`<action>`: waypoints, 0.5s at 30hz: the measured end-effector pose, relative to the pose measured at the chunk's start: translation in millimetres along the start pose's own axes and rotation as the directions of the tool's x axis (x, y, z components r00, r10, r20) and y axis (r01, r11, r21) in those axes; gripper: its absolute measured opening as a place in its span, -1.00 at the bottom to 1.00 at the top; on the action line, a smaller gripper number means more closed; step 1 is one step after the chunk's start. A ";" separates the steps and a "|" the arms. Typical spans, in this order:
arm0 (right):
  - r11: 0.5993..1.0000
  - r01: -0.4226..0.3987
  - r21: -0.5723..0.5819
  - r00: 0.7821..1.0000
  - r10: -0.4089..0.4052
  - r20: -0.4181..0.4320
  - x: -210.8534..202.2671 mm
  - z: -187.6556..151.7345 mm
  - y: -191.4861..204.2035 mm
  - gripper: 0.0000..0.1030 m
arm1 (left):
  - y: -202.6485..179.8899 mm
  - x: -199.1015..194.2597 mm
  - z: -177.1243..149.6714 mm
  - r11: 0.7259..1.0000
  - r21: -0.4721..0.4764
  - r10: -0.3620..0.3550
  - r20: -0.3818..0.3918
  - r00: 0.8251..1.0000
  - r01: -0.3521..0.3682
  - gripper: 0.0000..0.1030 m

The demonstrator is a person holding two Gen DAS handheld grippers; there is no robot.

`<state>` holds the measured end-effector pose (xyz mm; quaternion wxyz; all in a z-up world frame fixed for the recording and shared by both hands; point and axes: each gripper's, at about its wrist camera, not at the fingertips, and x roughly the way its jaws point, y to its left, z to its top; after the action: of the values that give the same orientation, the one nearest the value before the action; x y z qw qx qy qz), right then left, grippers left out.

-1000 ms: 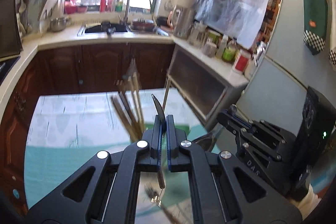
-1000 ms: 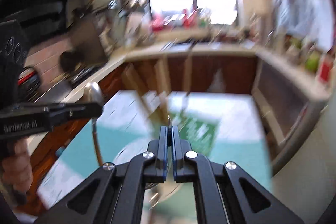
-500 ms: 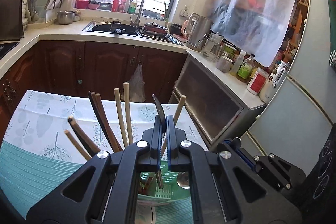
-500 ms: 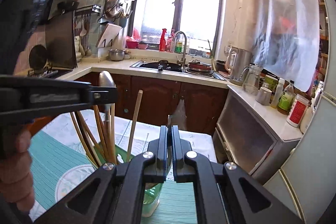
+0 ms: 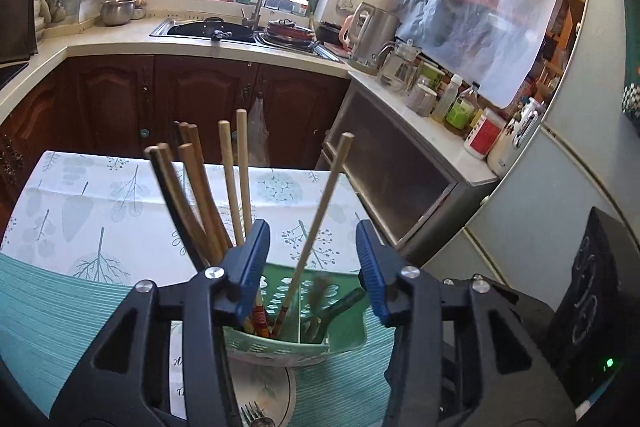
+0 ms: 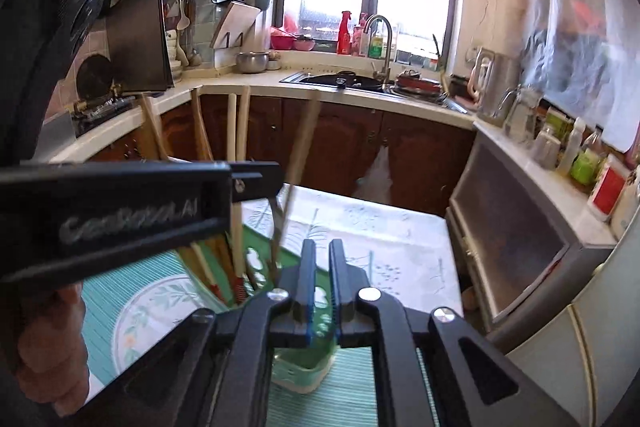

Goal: Organize utensils
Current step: 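Carry the spoons up and drop them into the green holder with both tools, then move both tools back down and grasp the last fork with the right tool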

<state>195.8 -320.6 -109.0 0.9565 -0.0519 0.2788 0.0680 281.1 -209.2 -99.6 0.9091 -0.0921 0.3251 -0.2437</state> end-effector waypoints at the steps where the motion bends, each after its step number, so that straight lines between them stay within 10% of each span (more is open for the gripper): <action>1: 1.000 -0.007 0.019 1.000 0.007 0.000 -1.7 1.4 -1.3 -0.75 | 1.8 -5.9 0.4 1.000 -0.010 -0.010 -0.003 1.000 0.010 -0.17; 15: 0.993 -0.073 0.095 0.997 0.073 -0.002 -47.2 -8.6 9.5 -0.73 | 21.5 -95.1 -26.0 0.998 0.018 0.057 -0.042 0.997 -0.056 -0.16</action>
<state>150.4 -317.2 -91.2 0.9540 0.0038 0.2860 0.0893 209.1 -143.1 -74.7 0.9092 -0.0697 0.3449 -0.2226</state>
